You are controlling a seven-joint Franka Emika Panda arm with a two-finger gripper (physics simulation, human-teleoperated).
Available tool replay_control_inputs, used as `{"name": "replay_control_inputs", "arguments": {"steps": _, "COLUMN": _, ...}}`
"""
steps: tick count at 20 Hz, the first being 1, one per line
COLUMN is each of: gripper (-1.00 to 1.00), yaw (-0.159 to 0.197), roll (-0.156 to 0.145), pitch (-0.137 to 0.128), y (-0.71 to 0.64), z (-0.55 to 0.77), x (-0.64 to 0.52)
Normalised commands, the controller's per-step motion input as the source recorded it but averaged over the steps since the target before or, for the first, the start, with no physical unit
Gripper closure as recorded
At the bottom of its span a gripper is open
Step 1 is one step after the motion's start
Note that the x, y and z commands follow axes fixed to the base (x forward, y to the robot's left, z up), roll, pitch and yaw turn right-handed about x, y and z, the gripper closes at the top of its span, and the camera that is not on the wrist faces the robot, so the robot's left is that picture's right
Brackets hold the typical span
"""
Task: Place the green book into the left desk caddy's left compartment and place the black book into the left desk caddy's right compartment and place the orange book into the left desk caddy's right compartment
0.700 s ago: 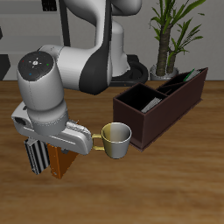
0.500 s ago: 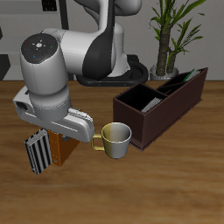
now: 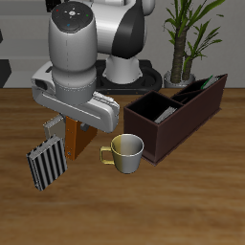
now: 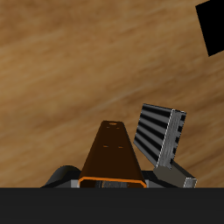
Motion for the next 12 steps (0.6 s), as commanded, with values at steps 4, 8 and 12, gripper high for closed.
{"name": "replay_control_inputs", "arguments": {"steps": 4, "gripper": 1.00, "yaw": 0.007, "roll": -0.025, "pitch": -0.076, "y": 0.38, "z": 0.40, "x": -0.56}}
{"name": "replay_control_inputs", "arguments": {"steps": 8, "gripper": 1.00, "yaw": -0.005, "roll": -0.020, "pitch": -0.048, "y": 0.30, "z": 0.30, "x": -0.45}}
{"name": "replay_control_inputs", "arguments": {"steps": 12, "gripper": 1.00, "yaw": -0.013, "roll": 0.004, "pitch": 0.016, "y": 0.41, "z": 0.06, "x": -0.45}}
